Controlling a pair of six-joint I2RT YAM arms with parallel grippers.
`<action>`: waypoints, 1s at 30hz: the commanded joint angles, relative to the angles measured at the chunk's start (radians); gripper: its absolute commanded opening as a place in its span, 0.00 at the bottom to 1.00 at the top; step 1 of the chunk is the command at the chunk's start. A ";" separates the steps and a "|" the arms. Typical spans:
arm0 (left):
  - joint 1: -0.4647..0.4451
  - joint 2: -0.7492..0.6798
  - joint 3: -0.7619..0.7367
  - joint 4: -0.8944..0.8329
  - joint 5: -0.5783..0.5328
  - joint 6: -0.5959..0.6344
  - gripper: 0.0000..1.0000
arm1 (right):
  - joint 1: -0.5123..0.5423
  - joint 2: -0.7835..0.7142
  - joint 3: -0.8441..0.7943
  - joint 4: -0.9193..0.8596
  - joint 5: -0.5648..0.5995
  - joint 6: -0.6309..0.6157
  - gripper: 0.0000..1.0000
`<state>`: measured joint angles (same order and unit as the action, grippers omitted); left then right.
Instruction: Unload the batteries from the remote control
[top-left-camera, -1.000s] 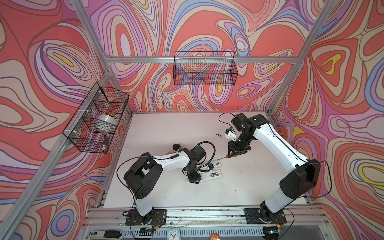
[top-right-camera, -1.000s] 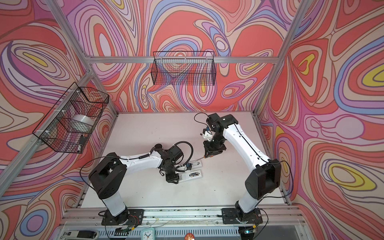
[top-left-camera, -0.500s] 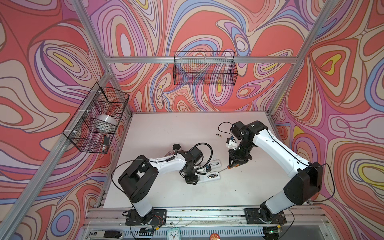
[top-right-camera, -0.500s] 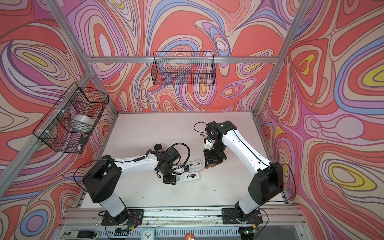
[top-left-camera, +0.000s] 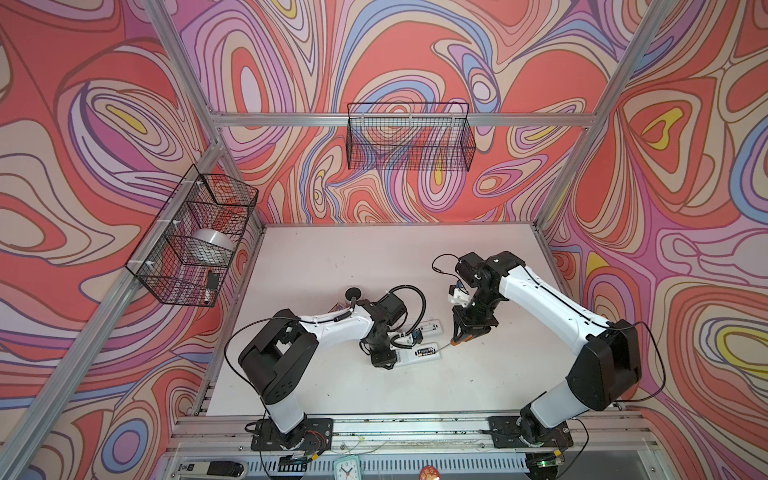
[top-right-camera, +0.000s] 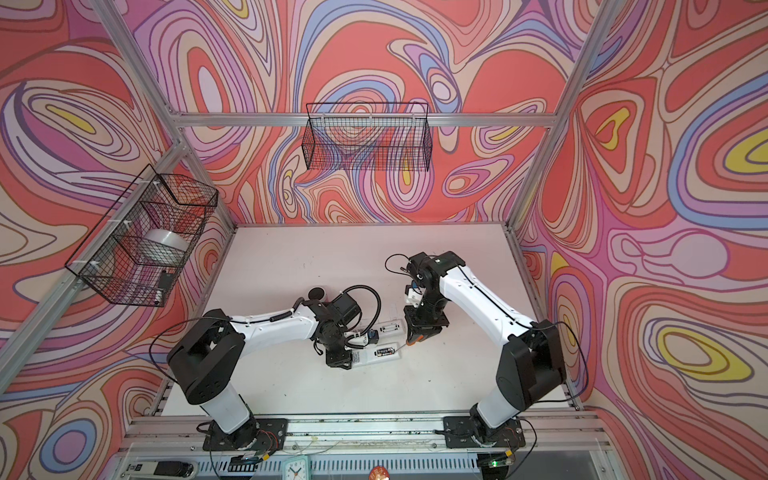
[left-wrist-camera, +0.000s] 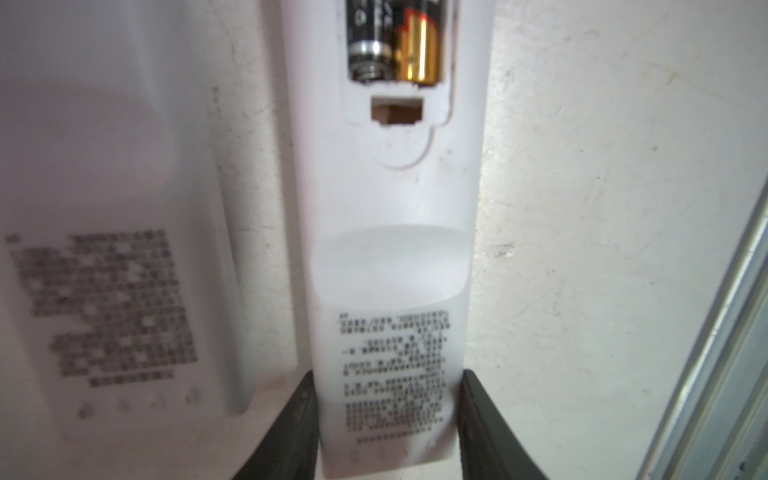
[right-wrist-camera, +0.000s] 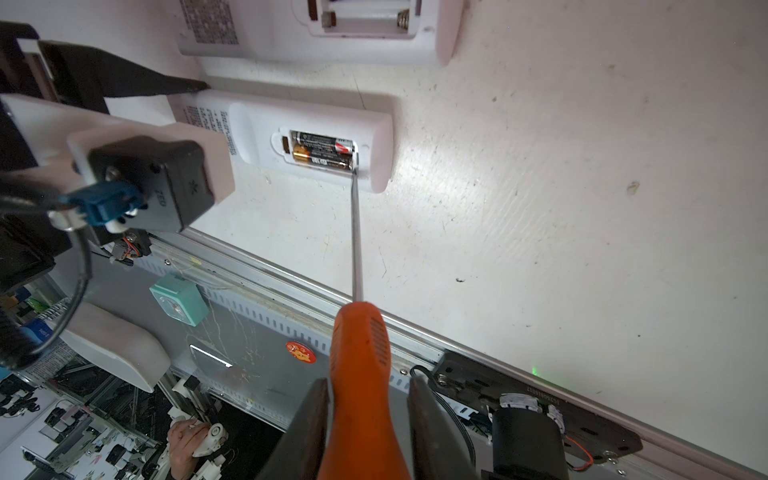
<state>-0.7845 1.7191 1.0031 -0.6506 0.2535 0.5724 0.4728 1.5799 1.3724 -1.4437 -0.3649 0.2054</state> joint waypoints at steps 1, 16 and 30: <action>0.012 0.053 -0.027 -0.136 -0.067 0.032 0.21 | 0.007 0.007 0.002 0.048 0.001 0.011 0.00; 0.011 0.067 -0.017 -0.134 -0.056 0.038 0.21 | 0.021 0.045 -0.003 0.070 -0.033 -0.033 0.00; 0.012 0.088 -0.001 -0.136 -0.047 0.044 0.21 | 0.068 0.034 -0.038 0.130 -0.121 -0.080 0.00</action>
<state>-0.7795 1.7485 1.0382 -0.6888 0.2623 0.5770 0.5171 1.6066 1.3602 -1.4464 -0.3882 0.1566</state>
